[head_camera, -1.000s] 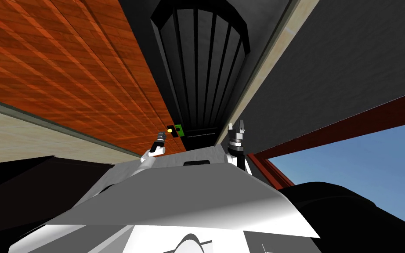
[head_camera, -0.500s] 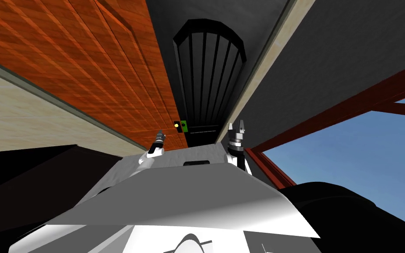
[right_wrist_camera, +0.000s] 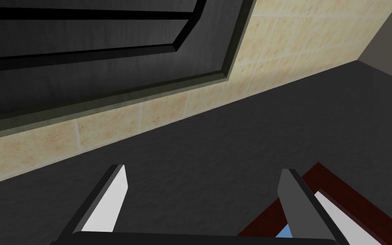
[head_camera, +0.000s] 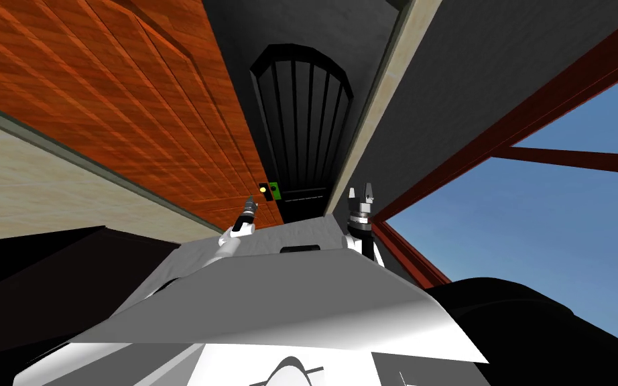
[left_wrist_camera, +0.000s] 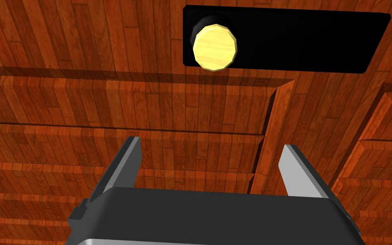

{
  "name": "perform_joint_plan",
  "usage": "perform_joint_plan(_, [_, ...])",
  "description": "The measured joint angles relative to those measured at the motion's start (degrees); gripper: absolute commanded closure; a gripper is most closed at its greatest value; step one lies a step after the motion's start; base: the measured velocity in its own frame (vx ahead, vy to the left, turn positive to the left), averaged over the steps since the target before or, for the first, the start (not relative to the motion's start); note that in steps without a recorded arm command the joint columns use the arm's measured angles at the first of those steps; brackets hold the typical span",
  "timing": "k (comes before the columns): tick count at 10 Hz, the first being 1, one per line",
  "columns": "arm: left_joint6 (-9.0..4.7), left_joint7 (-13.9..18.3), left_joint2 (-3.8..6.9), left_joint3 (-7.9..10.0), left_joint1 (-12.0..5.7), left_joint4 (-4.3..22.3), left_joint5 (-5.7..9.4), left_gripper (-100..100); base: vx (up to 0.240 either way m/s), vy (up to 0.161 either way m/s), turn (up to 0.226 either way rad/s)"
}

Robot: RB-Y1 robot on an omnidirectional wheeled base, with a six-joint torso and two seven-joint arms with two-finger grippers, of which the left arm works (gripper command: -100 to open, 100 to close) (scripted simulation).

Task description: Pull the door open

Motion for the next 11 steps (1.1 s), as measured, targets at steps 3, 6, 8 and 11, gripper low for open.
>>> perform_joint_plan(3, [0.32, -0.09, -0.84, -0.58, 0.18, -1.55, -0.16, -100, -0.005, 0.004, 0.083])
perform_joint_plan(6, [0.01, -0.12, 1.43, 2.02, 1.9, 0.86, 0.32, -100, -0.02, 0.14, 0.18])
perform_joint_plan(8, [0.21, -0.17, 2.68, 3.53, 2.31, 2.11, 0.56, -100, 0.162, 0.114, 0.013])
perform_joint_plan(11, [0.6, -0.59, 2.28, 3.68, 2.01, 1.52, 0.49, -100, 0.193, 0.0, -0.099])
